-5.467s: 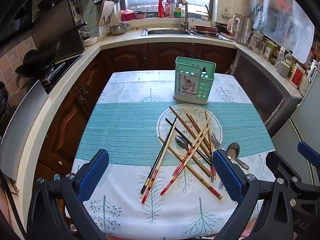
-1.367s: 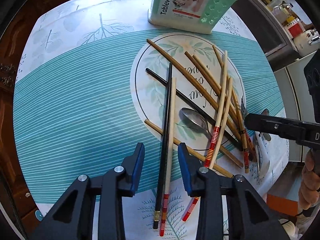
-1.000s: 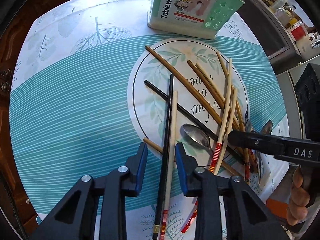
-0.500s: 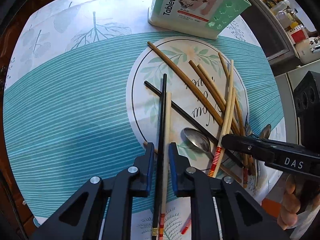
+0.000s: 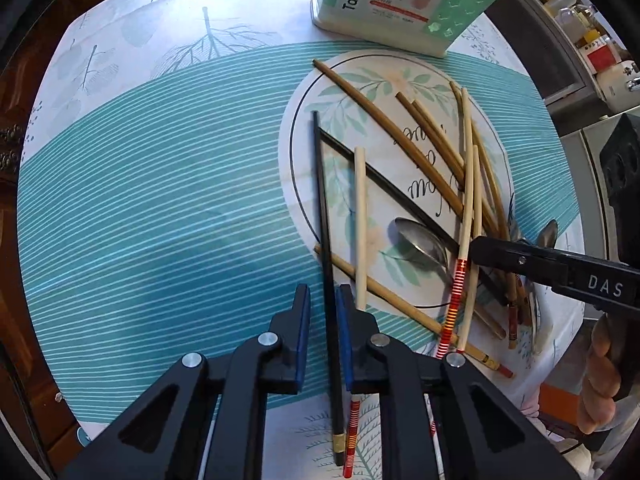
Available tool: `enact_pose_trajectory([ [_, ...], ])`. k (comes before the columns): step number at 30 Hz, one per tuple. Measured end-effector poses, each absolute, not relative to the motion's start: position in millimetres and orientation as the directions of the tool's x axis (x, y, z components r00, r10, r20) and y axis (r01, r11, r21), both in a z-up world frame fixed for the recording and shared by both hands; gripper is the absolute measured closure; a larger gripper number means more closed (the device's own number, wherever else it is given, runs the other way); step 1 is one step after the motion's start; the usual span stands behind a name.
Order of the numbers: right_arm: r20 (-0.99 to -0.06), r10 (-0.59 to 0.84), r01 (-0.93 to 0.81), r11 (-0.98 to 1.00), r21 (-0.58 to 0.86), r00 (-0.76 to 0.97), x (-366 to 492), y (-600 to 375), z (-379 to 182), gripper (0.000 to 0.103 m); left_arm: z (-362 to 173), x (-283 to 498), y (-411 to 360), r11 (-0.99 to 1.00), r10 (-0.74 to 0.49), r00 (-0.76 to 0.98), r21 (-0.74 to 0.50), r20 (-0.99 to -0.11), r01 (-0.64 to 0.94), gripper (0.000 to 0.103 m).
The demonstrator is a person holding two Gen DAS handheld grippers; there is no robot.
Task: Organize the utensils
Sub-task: 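Grasp a black chopstick with the left tool while the right tool grasps a red-striped wooden chopstick, then lift both held chopsticks upright and carry them toward the green utensil holder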
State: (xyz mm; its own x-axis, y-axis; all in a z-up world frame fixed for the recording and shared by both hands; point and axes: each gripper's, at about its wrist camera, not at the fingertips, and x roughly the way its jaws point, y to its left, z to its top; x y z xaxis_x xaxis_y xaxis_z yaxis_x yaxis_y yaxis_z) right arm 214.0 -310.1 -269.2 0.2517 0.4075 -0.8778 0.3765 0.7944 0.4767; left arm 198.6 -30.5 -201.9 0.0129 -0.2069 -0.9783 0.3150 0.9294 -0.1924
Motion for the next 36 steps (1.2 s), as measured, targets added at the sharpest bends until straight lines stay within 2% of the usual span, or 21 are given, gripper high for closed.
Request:
enact_pose_trajectory([
  [10, -0.895, 0.382, 0.378, 0.812, 0.444, 0.231, 215, -306, -270, 0.095, -211, 199, -74, 0.93, -0.12, 0.027, -0.103, -0.992, 0.352, 0.092],
  [11, -0.898, 0.377, 0.377, 0.816, 0.439, 0.229, 215, -305, -270, 0.095, -212, 199, -78, 0.933, -0.11, 0.031, -0.093, -0.993, 0.347, 0.099],
  [20, -0.906, 0.354, 0.331, 0.847, 0.416, 0.233, 214, -299, -262, 0.097, -211, 188, -85, 0.954, -0.151, 0.075, -0.126, -0.986, 0.272, 0.1],
  [27, -0.885, 0.346, 0.246, 0.87, 0.427, 0.312, 187, -305, -222, 0.097, -178, 166, -99, 0.951, -0.208, 0.173, -0.158, -0.963, 0.264, 0.1],
  [36, -0.792, 0.324, 0.108, 0.894, 0.436, 0.517, 153, -314, -140, 0.097, -104, 138, -111, 0.956, -0.209, 0.396, -0.101, -0.894, 0.276, 0.1],
])
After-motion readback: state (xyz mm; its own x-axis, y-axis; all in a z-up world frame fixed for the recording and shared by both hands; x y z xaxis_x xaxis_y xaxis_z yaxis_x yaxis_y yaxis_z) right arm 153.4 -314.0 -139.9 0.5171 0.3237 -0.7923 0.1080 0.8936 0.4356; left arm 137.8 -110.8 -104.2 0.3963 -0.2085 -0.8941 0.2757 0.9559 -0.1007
